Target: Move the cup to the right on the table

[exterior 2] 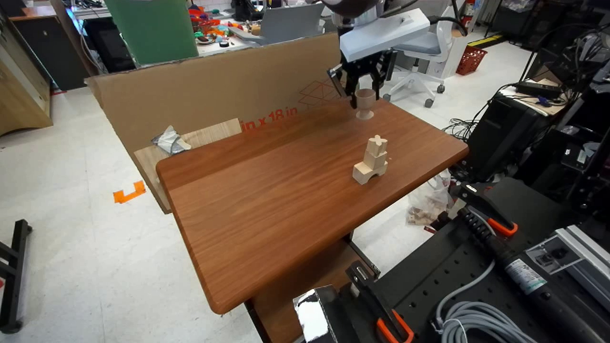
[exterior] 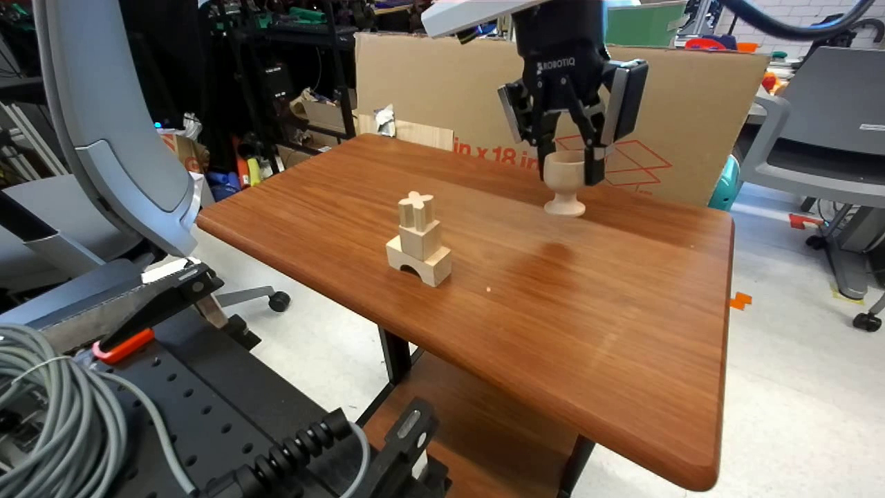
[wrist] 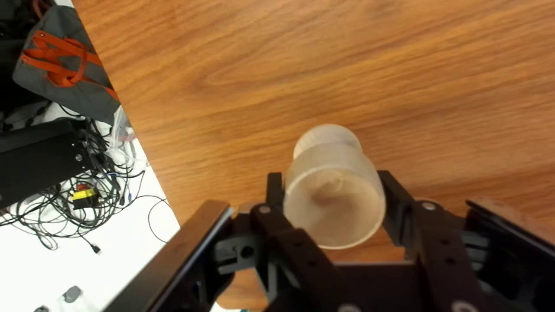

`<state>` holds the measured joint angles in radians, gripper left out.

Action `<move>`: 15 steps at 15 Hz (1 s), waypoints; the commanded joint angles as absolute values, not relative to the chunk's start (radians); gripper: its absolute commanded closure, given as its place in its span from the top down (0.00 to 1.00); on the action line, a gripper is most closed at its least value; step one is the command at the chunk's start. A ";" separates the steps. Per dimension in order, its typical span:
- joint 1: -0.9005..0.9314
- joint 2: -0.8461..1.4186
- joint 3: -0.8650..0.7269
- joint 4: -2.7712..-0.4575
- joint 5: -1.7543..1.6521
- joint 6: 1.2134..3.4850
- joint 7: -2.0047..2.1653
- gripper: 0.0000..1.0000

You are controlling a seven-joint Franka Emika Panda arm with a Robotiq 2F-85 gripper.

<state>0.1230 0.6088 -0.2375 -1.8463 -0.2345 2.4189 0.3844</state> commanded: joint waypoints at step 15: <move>0.017 0.563 -0.166 -1.982 -0.177 2.499 0.262 0.79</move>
